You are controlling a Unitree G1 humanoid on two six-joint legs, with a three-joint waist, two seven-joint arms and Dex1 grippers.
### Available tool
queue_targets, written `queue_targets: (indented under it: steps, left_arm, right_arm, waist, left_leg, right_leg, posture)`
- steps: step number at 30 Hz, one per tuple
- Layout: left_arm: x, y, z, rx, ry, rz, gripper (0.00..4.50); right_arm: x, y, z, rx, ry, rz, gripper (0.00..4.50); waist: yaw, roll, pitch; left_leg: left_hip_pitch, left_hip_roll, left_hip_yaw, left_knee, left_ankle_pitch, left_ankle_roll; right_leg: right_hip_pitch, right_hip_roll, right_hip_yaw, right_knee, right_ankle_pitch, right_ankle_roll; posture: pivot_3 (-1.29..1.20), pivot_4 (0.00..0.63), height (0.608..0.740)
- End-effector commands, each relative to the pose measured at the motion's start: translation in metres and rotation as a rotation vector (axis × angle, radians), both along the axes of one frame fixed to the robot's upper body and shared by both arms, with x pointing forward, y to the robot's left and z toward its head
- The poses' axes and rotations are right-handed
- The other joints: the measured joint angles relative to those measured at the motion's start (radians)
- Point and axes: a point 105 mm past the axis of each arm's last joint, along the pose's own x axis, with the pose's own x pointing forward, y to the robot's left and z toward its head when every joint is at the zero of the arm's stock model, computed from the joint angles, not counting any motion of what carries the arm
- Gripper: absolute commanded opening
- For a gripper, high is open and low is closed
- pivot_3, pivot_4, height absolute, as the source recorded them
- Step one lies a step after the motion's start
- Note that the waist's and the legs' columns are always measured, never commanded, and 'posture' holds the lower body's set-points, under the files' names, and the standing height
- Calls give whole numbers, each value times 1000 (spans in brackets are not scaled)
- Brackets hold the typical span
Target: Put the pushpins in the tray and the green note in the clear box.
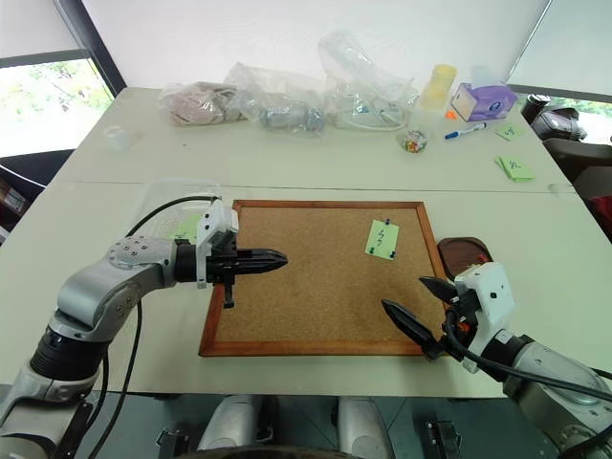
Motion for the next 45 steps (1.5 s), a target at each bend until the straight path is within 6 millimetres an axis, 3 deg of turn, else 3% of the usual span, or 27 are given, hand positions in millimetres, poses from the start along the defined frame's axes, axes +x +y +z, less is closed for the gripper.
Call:
queue_targets:
  steps: [1, 3, 6, 9, 14, 21, 29, 38, 45]
  left_arm:
    - [5, -15, 14, 3, -78, -3, 47]
    - [14, -26, 9, 52, -89, 19, 47]
    - [23, -38, -5, 132, -90, 36, 47]
    - [22, -35, -23, 212, -79, 23, 47]
    - [25, -26, -45, 304, -70, 39, 47]
    - [26, -20, -59, 374, -53, 61, 47]
    - [23, -21, -60, 370, -50, 57, 47]
    - [22, -23, -64, 373, -48, 54, 0]
    - [19, -22, -70, 400, -38, 39, 0]
  right_arm:
    - [11, 2, 17, -2, -113, -6, 4500]
    - [27, 0, 26, 19, -174, -41, 4500]
    - [71, -19, 25, -43, -224, -198, 4500]
    - [103, -23, 30, 12, -256, -253, 4500]
    - [138, -12, 11, -15, -194, -248, 4500]
    - [164, -7, -10, -7, -134, -250, 4500]
    - [169, -5, -18, -24, -112, -232, 4500]
    - [168, -2, -23, -10, -99, -226, 58]
    - [166, -5, -18, -7, -148, -245, 58]
  waist:
    - [0, 0, 0]
    - [-1, -1, 0]
    - [-7, -1, 0]
    - [-7, 0, 0]
    - [-1, 1, 0]
    - [-1, 1, 0]
    - [-3, 1, 0]
    - [-1, 2, -1]
    - [-3, 3, -1]
  left_leg:
    - [0, 0, 0, 0, 0, 0]
    - [0, 0, 0, 0, 0, 0]
    - [1, -2, 0, 0, 0, 0]
    - [1, -2, 0, 0, 0, 0]
    - [-2, -1, 1, -1, 0, 0]
    - [-3, -1, 2, 0, 0, 0]
    - [-3, -1, 2, 0, 0, 0]
    - [-2, -1, 3, 0, 0, 0]
    - [-2, -1, 3, 0, 0, 0]
  right_leg:
    - [0, 0, 0, 0, 0, 0]
    - [0, 0, 0, 0, 0, 0]
    - [1, 0, 1, -1, 0, 0]
    - [0, 1, 1, 0, 0, 0]
    - [-4, 2, 0, 2, 2, 3]
    - [-4, 0, 1, 2, 2, 4]
    - [-3, 0, 1, 2, 2, 4]
    - [-3, 0, 0, 2, 2, 4]
    - [-2, 0, 0, 2, 2, 4]
  posture:
    - [0, 150, 737]
    - [0, 150, 737]
    - [0, 150, 737]
    - [0, 150, 737]
    - [0, 150, 737]
    - [0, 150, 737]
    - [0, 150, 737]
    - [0, 150, 737]
    - [0, 150, 737]
